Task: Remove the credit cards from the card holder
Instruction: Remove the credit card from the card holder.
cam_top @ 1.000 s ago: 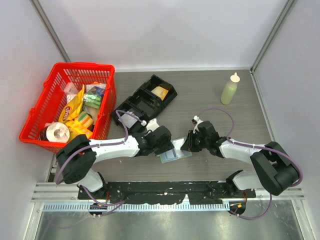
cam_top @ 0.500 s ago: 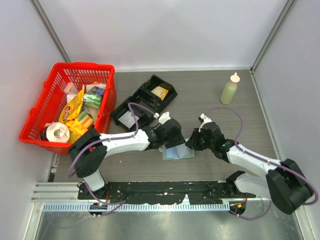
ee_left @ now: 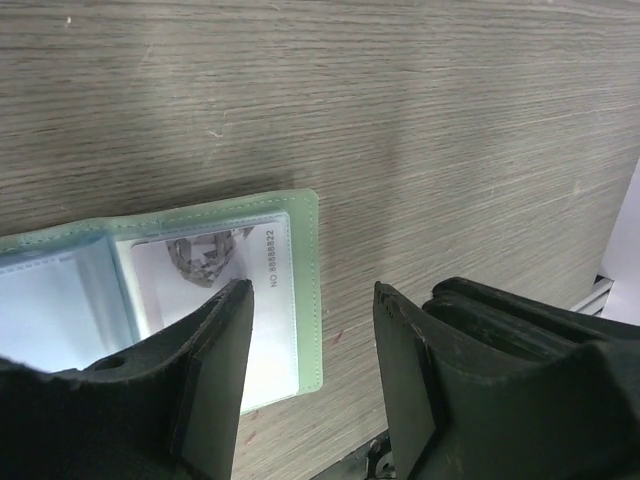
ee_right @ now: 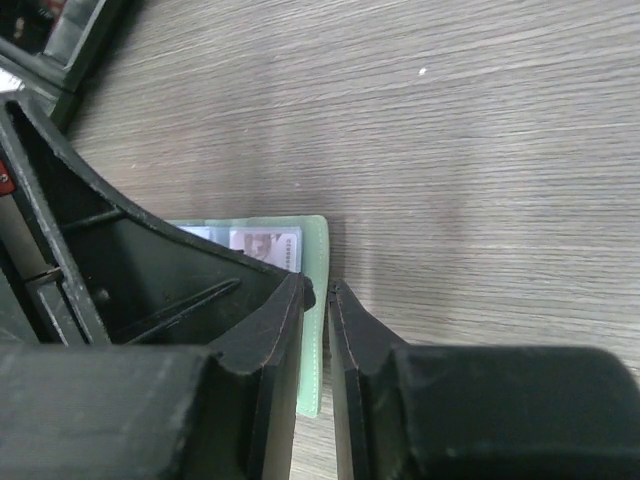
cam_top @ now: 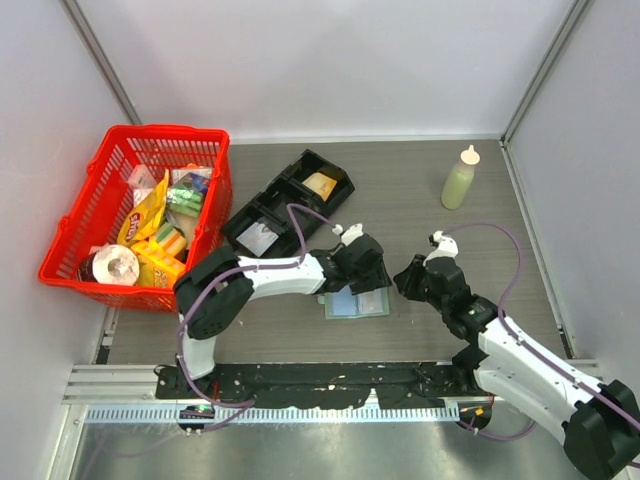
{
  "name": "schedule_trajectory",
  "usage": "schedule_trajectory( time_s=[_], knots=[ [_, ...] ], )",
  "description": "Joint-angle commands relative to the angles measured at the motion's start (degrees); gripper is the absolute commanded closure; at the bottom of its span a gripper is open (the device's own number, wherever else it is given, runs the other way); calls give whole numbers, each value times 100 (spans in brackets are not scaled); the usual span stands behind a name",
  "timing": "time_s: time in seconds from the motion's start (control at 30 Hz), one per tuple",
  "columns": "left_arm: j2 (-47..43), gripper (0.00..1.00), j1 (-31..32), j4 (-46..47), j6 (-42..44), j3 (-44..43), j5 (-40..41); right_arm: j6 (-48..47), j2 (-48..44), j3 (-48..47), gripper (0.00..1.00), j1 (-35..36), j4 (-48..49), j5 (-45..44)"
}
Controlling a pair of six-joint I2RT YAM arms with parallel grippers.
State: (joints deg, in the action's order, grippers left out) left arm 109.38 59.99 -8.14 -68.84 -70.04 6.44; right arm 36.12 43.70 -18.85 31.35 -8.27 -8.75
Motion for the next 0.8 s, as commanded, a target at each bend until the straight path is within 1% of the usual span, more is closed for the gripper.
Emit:
schedule_trajectory(
  time_s=[0.0,0.1,0.13,0.17,0.2,0.3,0.37,0.5,0.6,0.77],
  knots=[
    [-688,46,-22,226,134,174,340,-184,32,4,78,-15,379,514],
    [-1128,45,-127,146,108,587,455,-149,296,48,78,-15,790,1216],
    [-1252,46,-145,129,99,719,481,-132,462,48,79,-15,792,1331],
    [-1340,45,-154,111,107,824,507,-114,559,57,80,-15,1105,1533],
    [-1436,46,-154,102,107,921,508,-88,708,57,81,-15,1178,1622],
    [-1534,46,-171,294,116,1220,289,-52,1060,66,83,-15,1529,1964],
    [-1508,46,-180,453,99,1352,69,-9,1253,40,84,-15,1592,1965],
    [-1438,46,-189,576,29,1476,-46,26,1588,57,85,-24,1653,1905],
    [-1324,46,-224,691,-50,1537,-186,167,1799,215,89,-111,1662,1728],
    [-1121,47,-224,770,-68,1502,-336,475,2036,531,90,-288,1882,1851]
  ],
)
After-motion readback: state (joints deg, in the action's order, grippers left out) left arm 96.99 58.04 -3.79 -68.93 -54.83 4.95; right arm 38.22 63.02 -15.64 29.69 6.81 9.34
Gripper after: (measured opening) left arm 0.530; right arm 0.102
